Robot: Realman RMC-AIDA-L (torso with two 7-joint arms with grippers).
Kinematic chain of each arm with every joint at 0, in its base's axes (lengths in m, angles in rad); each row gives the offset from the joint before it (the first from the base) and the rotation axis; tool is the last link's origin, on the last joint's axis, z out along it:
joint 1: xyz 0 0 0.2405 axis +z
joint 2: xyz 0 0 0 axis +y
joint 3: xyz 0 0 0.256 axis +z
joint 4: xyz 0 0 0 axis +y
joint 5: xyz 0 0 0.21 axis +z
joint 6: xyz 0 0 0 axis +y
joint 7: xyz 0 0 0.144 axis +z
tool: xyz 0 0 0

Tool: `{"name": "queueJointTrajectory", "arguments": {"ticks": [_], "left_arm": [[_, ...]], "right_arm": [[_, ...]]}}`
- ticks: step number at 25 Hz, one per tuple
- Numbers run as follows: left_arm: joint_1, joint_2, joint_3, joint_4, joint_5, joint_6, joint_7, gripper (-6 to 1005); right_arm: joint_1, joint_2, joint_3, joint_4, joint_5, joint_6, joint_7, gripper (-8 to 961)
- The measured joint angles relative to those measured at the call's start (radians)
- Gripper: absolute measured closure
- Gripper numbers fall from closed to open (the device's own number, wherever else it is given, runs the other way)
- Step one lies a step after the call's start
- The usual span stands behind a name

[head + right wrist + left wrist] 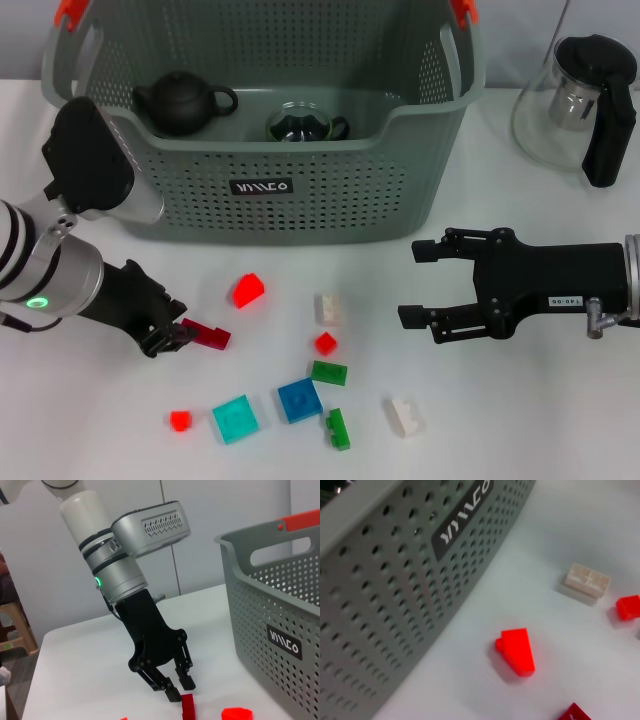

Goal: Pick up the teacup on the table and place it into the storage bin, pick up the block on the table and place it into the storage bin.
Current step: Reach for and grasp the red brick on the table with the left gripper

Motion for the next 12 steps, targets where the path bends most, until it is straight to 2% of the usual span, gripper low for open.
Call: {"name": "queueJointTrajectory", "arguments": {"ticks": [6,12], "left_arm": [[-0.014,0.001,0.000,-0.002,0.004,0.000,0.000,692],[-0.045,0.005,-0.001,-0.049,0.008,-0.003,0.006,695]], "right_arm": [[0.000,0.000,0.001,0.000,0.000,0.000,0.000,43],[0.000,0.000,0.001,-0.002,0.000,0.000,0.000,42]]}}
